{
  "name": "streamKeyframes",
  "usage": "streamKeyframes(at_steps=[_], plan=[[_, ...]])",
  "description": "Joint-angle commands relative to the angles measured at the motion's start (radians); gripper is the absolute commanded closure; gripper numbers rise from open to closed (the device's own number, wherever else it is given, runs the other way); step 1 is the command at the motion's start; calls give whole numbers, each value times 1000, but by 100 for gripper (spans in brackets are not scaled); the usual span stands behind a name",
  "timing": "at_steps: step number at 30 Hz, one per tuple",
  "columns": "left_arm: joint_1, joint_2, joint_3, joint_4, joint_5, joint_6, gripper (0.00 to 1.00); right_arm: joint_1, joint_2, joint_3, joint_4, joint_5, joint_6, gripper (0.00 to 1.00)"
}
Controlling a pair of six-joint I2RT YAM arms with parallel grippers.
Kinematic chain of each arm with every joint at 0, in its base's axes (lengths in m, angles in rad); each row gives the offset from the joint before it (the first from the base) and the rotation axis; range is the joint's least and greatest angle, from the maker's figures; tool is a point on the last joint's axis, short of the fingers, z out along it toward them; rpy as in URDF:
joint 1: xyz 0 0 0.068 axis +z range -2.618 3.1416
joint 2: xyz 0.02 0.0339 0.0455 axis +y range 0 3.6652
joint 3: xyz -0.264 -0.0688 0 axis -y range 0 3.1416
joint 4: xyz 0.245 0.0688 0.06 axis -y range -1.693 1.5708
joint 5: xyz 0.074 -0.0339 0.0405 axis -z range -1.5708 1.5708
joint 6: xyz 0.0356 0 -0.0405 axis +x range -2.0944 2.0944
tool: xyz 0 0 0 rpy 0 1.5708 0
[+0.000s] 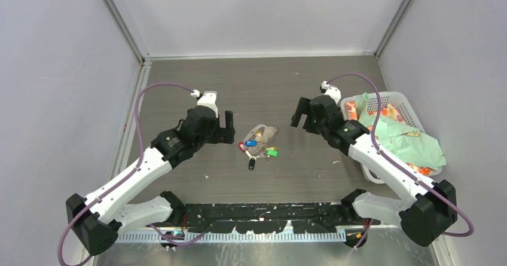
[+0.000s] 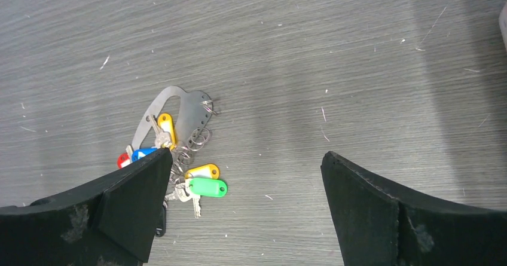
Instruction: Remove the keys from the keyring
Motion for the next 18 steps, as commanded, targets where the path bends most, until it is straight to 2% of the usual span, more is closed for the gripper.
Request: streamKeyframes(at_steps=[1,6,9,12,18], plan=[[3,-32,12,15,-14,18,0,0,8,11,29,8,21,0],[9,-6,0,26,23,32,0,1,50,-27,70,-57,41,1],[24,42,-9,73,56,4,0,0,131,-39,90,-102,66,5],[47,127,-4,130,127,-9,0,1,194,-56,137,-127,95,10],[60,323,23,206,161,-14,0,2,307,-47,189,-107,109,17]])
